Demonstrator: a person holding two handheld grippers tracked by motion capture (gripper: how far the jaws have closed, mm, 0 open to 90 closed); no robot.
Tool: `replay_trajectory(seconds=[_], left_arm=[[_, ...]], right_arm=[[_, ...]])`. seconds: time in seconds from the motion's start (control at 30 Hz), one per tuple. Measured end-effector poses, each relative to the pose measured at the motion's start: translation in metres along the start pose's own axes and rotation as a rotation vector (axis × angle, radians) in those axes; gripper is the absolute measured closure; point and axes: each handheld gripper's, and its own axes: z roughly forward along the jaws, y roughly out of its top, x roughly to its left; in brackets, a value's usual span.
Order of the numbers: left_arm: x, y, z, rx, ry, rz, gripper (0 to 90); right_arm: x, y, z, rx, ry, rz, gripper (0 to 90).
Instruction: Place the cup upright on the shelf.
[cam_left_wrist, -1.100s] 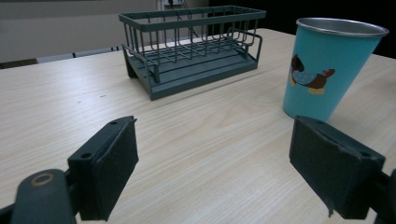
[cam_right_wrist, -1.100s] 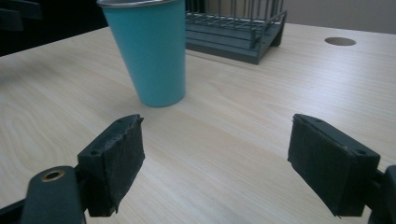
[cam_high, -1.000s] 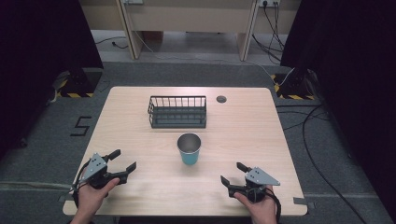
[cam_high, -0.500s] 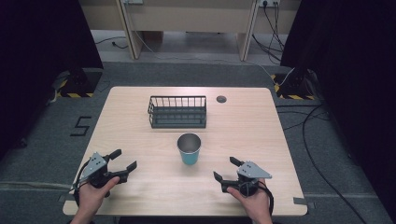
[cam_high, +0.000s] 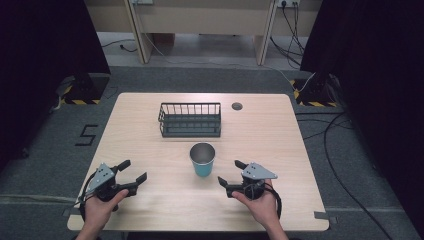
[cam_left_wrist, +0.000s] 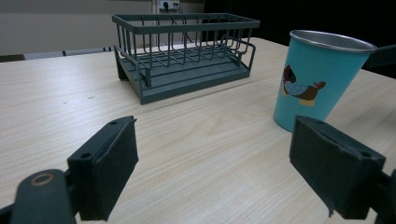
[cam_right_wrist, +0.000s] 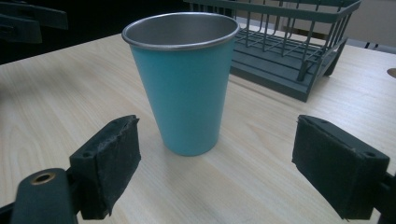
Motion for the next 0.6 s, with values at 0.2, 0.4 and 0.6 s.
replay_trajectory(seconds=[0.2,0.4,0.6], left_arm=[[-0.001,0.000,0.001,0.000,-0.006,-0.001,14.7],[0.000,0.001,0.003,-0.004,0.007,-0.010,14.7],[0.000,0.001,0.002,-0.004,0.005,-0.010,14.8]], right_arm=[[0.001,0.004,0.006,-0.017,-0.006,0.013,15.7],[0.004,0.008,0.018,-0.027,0.002,0.018,15.7],[0.007,0.011,0.030,-0.018,0.013,0.018,15.8]])
